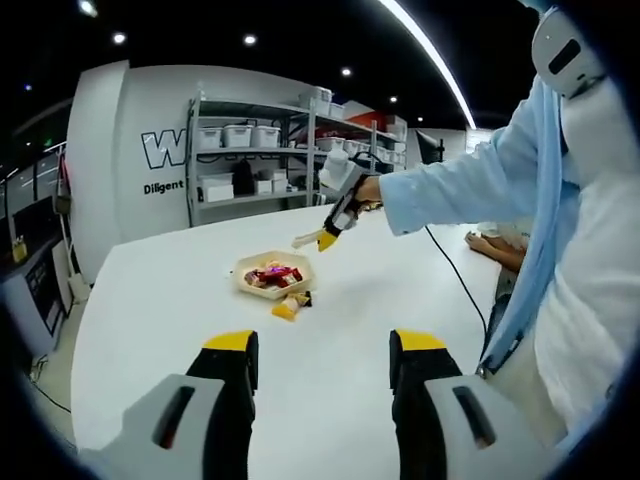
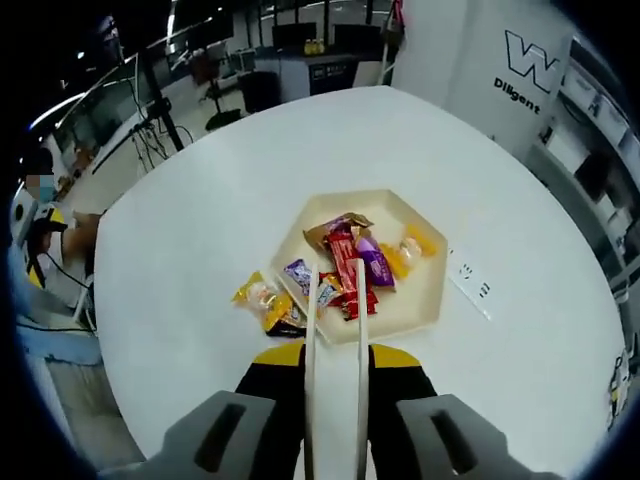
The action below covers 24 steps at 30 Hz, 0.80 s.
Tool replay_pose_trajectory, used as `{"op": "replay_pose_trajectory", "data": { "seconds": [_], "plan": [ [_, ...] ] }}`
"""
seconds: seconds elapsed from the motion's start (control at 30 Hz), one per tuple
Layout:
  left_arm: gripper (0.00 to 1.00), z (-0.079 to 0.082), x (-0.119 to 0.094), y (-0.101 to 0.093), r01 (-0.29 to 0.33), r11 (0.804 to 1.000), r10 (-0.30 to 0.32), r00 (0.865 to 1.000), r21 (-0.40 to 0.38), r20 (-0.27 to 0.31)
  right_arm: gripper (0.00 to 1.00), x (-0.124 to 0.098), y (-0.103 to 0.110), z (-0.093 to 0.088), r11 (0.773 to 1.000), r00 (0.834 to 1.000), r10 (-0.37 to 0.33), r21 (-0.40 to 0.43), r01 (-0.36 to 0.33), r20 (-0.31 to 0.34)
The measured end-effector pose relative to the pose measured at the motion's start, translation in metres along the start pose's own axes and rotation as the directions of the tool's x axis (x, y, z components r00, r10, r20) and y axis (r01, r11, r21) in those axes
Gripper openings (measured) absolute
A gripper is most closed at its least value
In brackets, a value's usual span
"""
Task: Place the target food into the container with the food tongs after gripping and lifting it, then release it inside without dropping or visibly crushing the food.
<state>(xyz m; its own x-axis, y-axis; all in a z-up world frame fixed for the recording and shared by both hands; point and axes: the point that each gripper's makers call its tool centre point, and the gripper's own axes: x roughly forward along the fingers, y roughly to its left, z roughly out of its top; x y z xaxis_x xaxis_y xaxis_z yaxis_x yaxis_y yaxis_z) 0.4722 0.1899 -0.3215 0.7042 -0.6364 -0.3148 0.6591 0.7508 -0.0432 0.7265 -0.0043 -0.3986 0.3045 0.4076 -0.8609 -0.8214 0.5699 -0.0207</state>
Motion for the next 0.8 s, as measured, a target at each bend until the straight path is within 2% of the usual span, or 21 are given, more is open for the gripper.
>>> {"op": "replay_pose_trajectory", "data": {
  "seconds": [0.03,0.1,0.27,0.47,0.8],
  "plan": [
    [0.51,0.001,0.004,0.000,0.010,1.000,-0.010,1.000,0.004,0.001,0.14,-0.004,0.007,-0.004,1.000,1.000,0.008,-0.008,-0.008,-0.003],
    [0.51,0.003,0.007,-0.001,0.021,1.000,-0.021,1.000,0.007,0.003,0.15,-0.001,0.005,-0.004,1.000,1.000,0.010,-0.016,-0.010,-0.003],
    [0.51,0.005,0.012,-0.003,0.037,0.999,-0.037,0.999,0.010,0.009,0.15,-0.006,0.017,-0.011,0.999,1.000,0.025,-0.026,-0.025,-0.002],
    [0.50,0.004,0.015,-0.002,0.051,0.999,-0.052,0.999,0.003,0.015,0.15,-0.011,0.030,-0.012,0.998,0.999,0.049,-0.040,-0.048,0.009],
    [0.49,0.002,0.026,0.005,0.092,0.996,-0.092,0.996,0.022,0.003,0.15,-0.019,0.083,-0.017,0.983,0.993,0.118,-0.144,-0.116,0.004]
  ]
}}
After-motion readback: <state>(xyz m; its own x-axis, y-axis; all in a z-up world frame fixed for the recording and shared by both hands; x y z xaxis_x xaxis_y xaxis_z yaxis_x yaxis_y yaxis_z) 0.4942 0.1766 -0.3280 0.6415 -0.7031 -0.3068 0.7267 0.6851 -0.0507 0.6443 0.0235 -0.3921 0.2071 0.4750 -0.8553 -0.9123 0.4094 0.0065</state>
